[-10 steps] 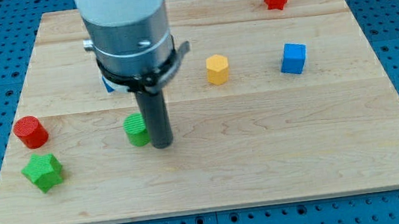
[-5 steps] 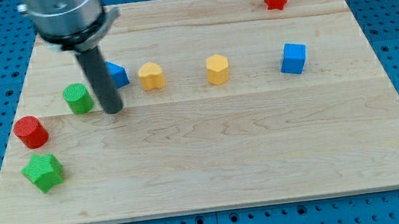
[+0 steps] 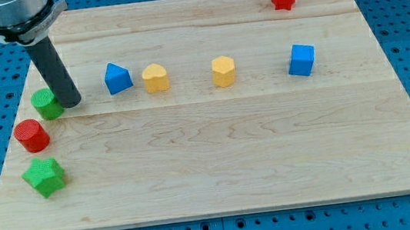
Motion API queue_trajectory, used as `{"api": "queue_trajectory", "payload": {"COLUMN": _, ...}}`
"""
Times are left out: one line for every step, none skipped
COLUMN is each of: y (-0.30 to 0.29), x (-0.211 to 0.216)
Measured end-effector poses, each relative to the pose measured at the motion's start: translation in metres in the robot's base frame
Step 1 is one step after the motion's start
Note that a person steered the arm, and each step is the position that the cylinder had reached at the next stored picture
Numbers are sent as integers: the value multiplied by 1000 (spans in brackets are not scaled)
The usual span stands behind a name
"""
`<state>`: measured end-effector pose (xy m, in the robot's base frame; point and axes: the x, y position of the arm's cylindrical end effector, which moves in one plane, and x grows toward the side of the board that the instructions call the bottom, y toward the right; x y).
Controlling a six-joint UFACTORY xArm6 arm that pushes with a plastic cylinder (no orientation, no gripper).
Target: Place the green circle at the top of red circle
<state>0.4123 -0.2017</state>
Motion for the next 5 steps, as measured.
{"api": "queue_trajectory", "payload": {"y": -2, "x": -13}}
{"api": "queue_trajectory", "payload": {"y": 3, "x": -15}}
{"api": "queue_trajectory", "payload": {"y": 3, "x": -6}}
{"api": "queue_trajectory", "payload": {"y": -5, "x": 4}}
{"api": "queue_trajectory", "payload": {"y": 1, "x": 4}}
